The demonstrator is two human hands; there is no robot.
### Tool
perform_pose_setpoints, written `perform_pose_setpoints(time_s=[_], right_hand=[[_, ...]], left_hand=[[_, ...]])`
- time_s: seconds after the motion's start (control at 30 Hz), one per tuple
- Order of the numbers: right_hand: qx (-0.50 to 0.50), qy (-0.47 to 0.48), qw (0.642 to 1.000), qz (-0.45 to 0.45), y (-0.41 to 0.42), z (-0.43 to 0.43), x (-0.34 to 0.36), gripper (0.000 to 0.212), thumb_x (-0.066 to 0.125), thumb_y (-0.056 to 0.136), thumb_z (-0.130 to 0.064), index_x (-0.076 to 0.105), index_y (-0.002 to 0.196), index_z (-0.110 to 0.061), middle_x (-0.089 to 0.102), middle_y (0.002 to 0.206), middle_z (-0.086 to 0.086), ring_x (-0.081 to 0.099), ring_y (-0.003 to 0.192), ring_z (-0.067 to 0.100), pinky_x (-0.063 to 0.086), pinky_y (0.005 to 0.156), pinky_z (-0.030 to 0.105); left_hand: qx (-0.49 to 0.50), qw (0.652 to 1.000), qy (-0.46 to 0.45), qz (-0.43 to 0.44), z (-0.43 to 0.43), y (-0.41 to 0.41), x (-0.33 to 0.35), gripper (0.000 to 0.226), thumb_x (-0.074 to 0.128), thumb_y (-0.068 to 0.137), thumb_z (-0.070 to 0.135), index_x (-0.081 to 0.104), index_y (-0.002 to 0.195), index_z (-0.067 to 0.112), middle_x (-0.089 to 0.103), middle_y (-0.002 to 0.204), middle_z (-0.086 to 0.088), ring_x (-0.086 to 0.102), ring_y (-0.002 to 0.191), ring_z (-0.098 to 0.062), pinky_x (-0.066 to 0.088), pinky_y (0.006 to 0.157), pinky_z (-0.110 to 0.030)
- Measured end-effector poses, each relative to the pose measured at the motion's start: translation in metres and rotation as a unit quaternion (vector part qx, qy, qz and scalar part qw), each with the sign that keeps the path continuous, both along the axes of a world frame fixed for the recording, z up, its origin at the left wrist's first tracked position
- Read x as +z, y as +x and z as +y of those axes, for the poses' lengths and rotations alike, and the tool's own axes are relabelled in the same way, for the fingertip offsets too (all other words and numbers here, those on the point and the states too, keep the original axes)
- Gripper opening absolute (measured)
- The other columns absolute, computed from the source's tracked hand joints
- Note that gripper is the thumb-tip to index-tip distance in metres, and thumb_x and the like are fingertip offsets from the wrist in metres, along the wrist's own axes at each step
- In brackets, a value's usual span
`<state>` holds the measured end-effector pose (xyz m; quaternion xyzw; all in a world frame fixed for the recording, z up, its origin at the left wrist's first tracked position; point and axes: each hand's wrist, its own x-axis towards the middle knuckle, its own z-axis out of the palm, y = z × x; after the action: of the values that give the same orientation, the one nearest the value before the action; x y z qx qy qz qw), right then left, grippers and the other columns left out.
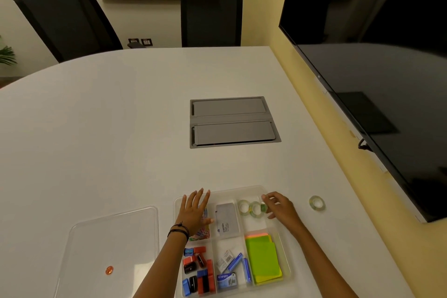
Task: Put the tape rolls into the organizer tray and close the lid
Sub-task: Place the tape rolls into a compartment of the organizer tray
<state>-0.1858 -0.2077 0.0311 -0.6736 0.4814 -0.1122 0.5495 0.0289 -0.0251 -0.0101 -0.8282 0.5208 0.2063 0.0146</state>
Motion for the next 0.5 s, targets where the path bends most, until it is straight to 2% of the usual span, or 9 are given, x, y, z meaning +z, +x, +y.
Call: perform_pose_setpoints(time_s=[0.13,0.27,0.4,0.5], right_hand=[[0.082,-0.046,0.994,0.059,0.013,0.015,-0.015,0.025,0.069,0.083,-0.028,0.06,0.097,-0.009,0.056,0.084,0.005,0.058,0.073,0.02,0.051,0.062,0.029],[0.147,-0.121,0.974,0.126,0.011,0.029,-0.033,0.035,0.071,0.08,-0.03,0.058,0.105,-0.008,0.052,0.094,0.002,0.051,0.084,0.016,0.041,0.073,0.025],[0.184,-0.134,0.961,0.155,0.008,0.036,-0.04,0.038,0.071,0.08,-0.03,0.056,0.107,-0.007,0.055,0.106,0.009,0.047,0.086,0.015,0.039,0.073,0.025],[0.189,-0.136,0.958,0.17,0.009,0.039,-0.04,0.04,0.07,0.081,-0.03,0.054,0.11,-0.008,0.053,0.116,0.012,0.05,0.089,0.017,0.043,0.077,0.029]], left_hand=[[-0.004,1.0,0.003,-0.002,-0.001,0.0,-0.001,0.083,0.043,0.09,0.058,-0.007,0.146,0.023,-0.005,0.159,-0.01,-0.002,0.146,-0.028,-0.003,0.117,-0.049],[-0.009,1.0,0.009,-0.005,-0.004,-0.002,-0.002,0.084,0.042,0.089,0.059,-0.008,0.146,0.023,-0.006,0.159,-0.01,-0.002,0.146,-0.028,-0.003,0.117,-0.049],[-0.008,1.0,0.008,-0.005,-0.003,-0.002,-0.003,0.083,0.042,0.09,0.059,-0.008,0.146,0.023,-0.007,0.159,-0.01,-0.002,0.146,-0.028,-0.004,0.117,-0.049],[-0.008,1.0,0.009,-0.006,-0.004,-0.002,-0.003,0.083,0.041,0.09,0.06,-0.008,0.146,0.024,-0.007,0.159,-0.01,-0.002,0.146,-0.028,-0.004,0.117,-0.049]])
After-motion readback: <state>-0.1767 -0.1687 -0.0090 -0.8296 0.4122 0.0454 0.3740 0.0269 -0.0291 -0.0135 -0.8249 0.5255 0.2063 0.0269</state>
